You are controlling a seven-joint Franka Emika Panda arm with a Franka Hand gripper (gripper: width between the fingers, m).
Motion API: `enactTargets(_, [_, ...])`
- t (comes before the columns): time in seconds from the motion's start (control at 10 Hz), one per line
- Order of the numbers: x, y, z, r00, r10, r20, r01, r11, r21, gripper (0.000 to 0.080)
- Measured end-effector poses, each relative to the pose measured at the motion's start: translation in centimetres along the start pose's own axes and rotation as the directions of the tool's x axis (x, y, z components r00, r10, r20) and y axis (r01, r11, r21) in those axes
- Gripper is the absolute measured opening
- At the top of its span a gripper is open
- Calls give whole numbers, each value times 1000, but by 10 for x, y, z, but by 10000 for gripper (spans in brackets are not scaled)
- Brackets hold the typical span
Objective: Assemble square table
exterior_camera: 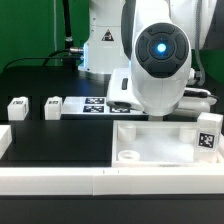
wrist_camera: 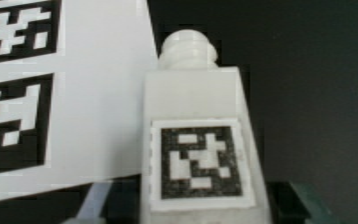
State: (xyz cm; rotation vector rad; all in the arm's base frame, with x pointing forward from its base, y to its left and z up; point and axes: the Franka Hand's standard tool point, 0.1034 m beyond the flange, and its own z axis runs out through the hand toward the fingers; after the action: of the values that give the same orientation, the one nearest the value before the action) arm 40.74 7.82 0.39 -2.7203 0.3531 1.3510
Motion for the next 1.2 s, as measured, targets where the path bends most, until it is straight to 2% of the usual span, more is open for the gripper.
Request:
enactTargets(0.2, [1, 2, -3, 1000, 0, -4, 0, 1000, 5, 284])
enactTargets(0.4, [3, 10, -16, 1000, -18, -13, 18, 1000, 18, 284])
enactTargets(0.5, [-2, 18, -31, 999, -36, -1, 36, 999, 25, 284])
enactTargets(0.6, [-8, 28, -55, 999, -42, 6, 42, 999, 9, 284])
enactTargets(0.7, [-11, 32, -80, 999, -51, -16, 50, 999, -11, 284])
enactTargets(0.8, [-12, 30, -95, 997, -59, -45, 58, 998, -23, 284])
enactTargets(0.9, [-12, 28, -98, 996, -65, -58, 63, 997, -32, 284])
enactTargets(1.2, [-6, 28, -98, 994, -65, -90, 63, 998, -29, 284])
